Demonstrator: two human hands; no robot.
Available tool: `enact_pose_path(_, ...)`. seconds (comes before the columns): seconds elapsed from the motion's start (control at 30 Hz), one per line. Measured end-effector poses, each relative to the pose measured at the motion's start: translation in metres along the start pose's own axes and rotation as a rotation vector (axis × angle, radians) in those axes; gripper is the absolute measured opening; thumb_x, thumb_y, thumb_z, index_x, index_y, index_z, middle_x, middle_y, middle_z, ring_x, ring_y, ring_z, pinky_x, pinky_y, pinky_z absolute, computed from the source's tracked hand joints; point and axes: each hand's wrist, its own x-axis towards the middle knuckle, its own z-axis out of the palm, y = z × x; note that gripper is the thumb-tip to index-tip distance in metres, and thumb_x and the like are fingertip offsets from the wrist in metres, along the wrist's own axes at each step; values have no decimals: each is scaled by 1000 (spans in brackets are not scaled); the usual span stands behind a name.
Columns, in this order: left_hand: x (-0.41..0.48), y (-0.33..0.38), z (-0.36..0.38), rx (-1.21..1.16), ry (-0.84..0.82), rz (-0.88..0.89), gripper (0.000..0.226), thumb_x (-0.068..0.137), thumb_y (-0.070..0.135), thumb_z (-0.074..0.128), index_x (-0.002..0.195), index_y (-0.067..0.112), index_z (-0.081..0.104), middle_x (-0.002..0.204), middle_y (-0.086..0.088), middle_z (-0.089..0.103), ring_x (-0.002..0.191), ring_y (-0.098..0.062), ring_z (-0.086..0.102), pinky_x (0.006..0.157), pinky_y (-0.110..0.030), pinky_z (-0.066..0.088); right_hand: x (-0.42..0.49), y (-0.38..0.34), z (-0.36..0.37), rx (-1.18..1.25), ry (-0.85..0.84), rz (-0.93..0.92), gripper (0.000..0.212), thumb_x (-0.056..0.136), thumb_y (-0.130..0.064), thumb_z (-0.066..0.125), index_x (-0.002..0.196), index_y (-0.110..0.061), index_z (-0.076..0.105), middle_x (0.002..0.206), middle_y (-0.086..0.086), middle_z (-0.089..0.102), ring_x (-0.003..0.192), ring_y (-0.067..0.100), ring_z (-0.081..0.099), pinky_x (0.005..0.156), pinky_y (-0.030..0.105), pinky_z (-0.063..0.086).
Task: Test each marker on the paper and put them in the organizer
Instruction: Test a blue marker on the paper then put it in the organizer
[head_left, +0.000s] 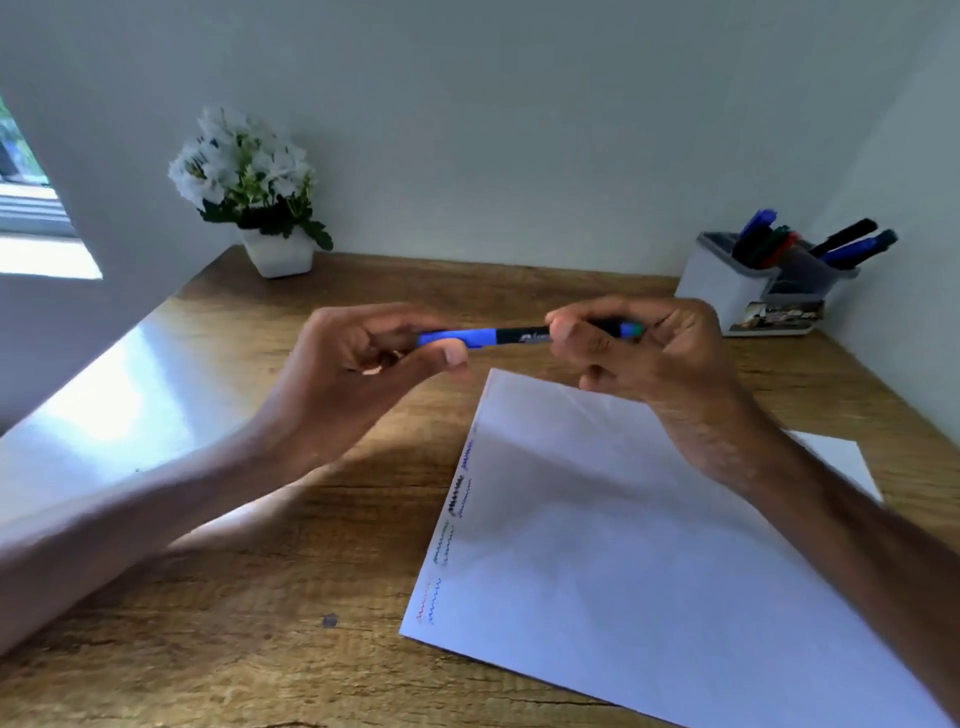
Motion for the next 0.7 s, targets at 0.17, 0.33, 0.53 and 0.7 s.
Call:
enact_pose_path(0.17, 17, 22, 14, -74, 73, 35, 6, 86, 23, 80, 92, 23, 82, 78, 5, 79, 59, -13, 61, 57, -25, 47, 3, -3, -16, -526, -102, -296, 21, 82, -22, 88, 102, -24, 83, 91, -15, 80, 84, 3, 72, 81, 27, 55)
enact_pose_path(0.33, 54, 47, 50, -55, 35, 22, 12, 92, 34, 78, 96, 23, 80, 85, 1, 81, 78, -32, 74, 75, -46, 58, 15, -6, -40, -863, -15, -498, 20, 96, -37, 72, 111, -26, 79, 85, -6, 74, 83, 18, 60, 75, 40, 50)
enact_pose_path(0.53, 92, 44, 109, 151, -364, -60, 10, 96, 30, 72, 101, 21, 76, 97, 7, 77, 88, -4, 71, 83, -36, 60, 30, -13, -97, -866, 431, -412, 22, 96, -25, 73, 113, -13, 76, 96, 3, 64, 77, 3, 55, 72, 4, 41)
enact_pose_path(0.7, 82, 29, 161, 511, -635, 104, 39, 98, 58, 59, 125, 30, 63, 131, 11, 60, 122, -9, 50, 101, -30, 46, 31, -20, -129, -854, 663, -290, 30, 99, -18, 69, 127, -10, 64, 113, 8, 75, 96, 19, 72, 87, 32, 61)
